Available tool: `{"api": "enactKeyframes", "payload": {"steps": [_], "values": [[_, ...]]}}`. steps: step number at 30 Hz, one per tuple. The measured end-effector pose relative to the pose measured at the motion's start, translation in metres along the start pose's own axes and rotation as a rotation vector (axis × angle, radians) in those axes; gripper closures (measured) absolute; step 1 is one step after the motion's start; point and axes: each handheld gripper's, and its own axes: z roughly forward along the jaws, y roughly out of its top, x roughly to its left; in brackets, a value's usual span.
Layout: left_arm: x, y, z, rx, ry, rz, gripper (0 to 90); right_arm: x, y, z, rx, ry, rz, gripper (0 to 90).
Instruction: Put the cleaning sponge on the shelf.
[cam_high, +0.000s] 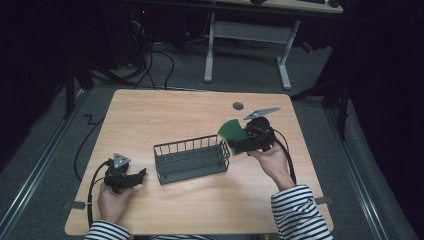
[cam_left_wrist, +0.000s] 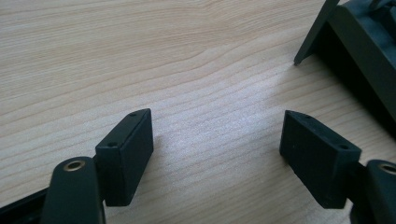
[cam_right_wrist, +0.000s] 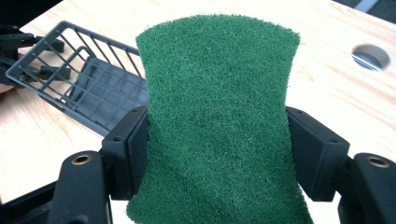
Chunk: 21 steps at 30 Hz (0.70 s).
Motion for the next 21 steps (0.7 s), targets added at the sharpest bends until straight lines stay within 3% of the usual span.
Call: {"api": "enactKeyframes", "payload": {"steps": [10,21], "values": [[0.0,0.0,0.0,0.0,-0.003,0.001,25.9,0.024,0.023,0.033,0.025,0.016,-0.049,29.8],[0.0,0.0,0.0,0.002,-0.005,0.003,25.6,0.042,0.029,0.065,0.044,0.016,-0.051,29.6]]}}
